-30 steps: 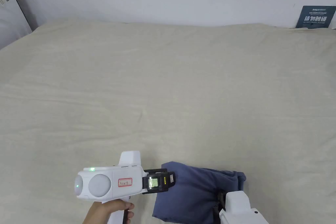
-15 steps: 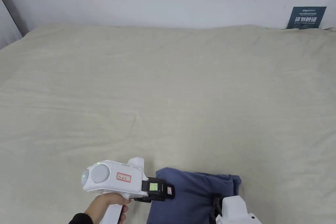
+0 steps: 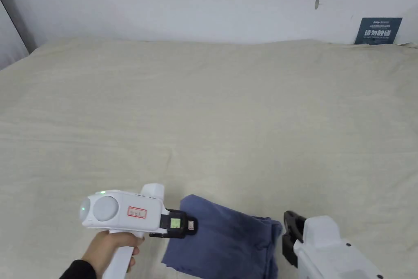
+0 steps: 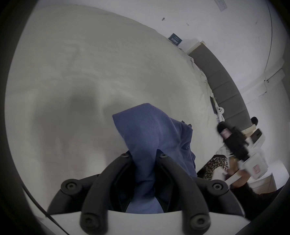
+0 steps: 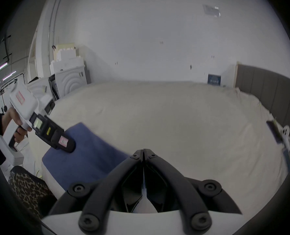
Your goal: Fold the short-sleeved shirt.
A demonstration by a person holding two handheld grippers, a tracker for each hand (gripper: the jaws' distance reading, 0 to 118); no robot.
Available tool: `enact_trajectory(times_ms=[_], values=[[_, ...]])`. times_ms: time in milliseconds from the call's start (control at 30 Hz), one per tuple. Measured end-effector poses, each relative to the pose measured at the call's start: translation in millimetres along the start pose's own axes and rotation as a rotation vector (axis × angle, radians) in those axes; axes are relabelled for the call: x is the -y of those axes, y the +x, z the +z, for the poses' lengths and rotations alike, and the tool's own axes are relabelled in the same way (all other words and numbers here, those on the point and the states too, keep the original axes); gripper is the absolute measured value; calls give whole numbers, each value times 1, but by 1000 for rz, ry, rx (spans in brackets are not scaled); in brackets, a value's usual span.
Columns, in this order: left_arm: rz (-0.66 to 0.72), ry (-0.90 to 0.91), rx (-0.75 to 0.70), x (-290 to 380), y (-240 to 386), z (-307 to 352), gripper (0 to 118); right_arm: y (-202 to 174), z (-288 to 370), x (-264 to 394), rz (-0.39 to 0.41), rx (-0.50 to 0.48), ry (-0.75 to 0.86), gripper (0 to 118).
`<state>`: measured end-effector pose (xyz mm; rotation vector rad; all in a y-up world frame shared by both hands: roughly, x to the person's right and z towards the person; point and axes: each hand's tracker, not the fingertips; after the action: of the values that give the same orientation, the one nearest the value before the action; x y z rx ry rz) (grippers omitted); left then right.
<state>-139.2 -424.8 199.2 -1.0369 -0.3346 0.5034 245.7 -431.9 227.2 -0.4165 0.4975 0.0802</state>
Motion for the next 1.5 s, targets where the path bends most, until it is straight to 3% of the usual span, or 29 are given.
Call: enact_trajectory(times_ms=[267,567,867,1133,1167,1233,1300,1367,1500], values=[[4,54,-254,-38,-89,105,17,-3,10,-82,61,25,130,0],[72,83,-509,-70,-194,204,17,-18,-12,-120,84,16,190,0],[192,6,-644,-71,-242,183,17,-19,-34,-109,89,2,150,0],[150,-24,-753,-61,-243,149,20,-15,-35,-101,75,8,112,0],[135,-24,-773,-60,-239,147,23,-15,-32,-102,73,7,112,0],[109,-13,-844,-58,-235,146,47,-13,-26,-104,71,6,116,0],[114,-8,-885,-58,-223,147,79,-12,-16,-112,67,8,128,0],[136,70,-858,-59,-219,160,99,-8,-6,-117,58,15,144,0],[78,294,-798,-58,-171,186,101,-8,3,-130,53,38,184,0]])
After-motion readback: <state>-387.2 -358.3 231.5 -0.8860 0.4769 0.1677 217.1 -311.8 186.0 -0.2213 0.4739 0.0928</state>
